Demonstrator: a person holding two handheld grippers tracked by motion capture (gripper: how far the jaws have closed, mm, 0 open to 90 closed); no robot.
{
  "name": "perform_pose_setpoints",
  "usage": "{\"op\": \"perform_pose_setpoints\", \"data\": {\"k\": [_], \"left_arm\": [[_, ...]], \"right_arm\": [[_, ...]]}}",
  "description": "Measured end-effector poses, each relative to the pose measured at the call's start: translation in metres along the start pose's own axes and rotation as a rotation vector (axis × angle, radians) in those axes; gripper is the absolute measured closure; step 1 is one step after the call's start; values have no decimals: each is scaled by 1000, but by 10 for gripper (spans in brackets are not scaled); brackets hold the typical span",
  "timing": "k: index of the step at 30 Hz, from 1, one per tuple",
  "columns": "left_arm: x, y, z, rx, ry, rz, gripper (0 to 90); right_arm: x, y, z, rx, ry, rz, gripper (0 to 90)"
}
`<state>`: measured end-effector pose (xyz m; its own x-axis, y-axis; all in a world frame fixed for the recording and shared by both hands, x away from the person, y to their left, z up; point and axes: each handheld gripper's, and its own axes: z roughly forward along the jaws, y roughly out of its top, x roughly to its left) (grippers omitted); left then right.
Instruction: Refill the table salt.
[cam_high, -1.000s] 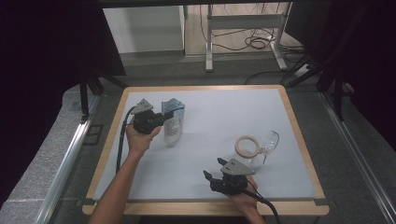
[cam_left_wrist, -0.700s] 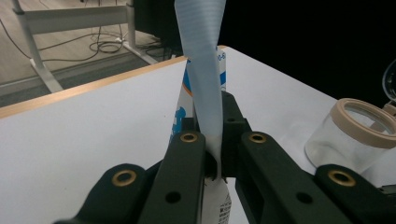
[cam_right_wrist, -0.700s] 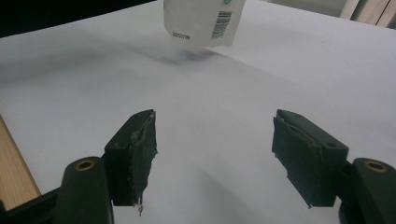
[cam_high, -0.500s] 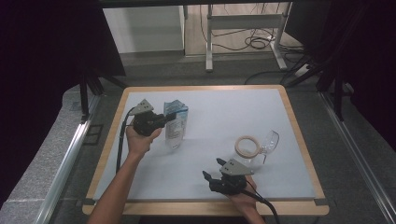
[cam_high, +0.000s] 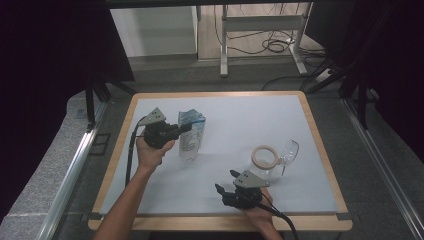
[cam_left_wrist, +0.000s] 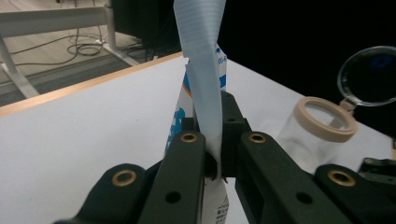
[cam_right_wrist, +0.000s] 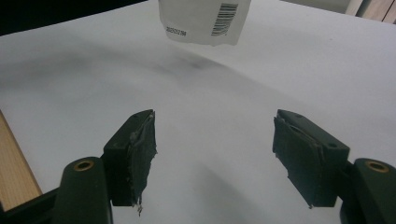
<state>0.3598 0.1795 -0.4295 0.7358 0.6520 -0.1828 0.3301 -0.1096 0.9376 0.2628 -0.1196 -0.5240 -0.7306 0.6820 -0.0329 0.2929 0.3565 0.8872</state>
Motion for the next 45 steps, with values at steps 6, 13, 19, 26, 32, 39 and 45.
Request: {"op": "perform_pose_setpoints", "data": {"k": [6, 13, 19, 26, 32, 39, 45], "left_arm": [[-14, -2, -5, -8, -52, -8, 900], [-30, -1, -5, 3, -91, 9, 900], [-43, 4, -5, -1, -114, 20, 900], [-52, 6, -3, 14, -141, 25, 900], [-62, 11, -7, 10, -160, 28, 900], [-73, 22, -13, -10, -208, 25, 900], [-80, 25, -8, -6, -222, 37, 900]], "right_arm": [[5, 0, 5, 0, 3, -7, 292], [9, 3, 14, 19, -16, -24, 247], [12, 10, 22, 40, -38, -33, 208], [12, 17, 37, 69, -56, -21, 188], [13, 19, 50, 89, -74, -26, 180], [13, 24, 53, 41, -90, -30, 181], [14, 24, 48, -52, -109, -57, 245]]}}
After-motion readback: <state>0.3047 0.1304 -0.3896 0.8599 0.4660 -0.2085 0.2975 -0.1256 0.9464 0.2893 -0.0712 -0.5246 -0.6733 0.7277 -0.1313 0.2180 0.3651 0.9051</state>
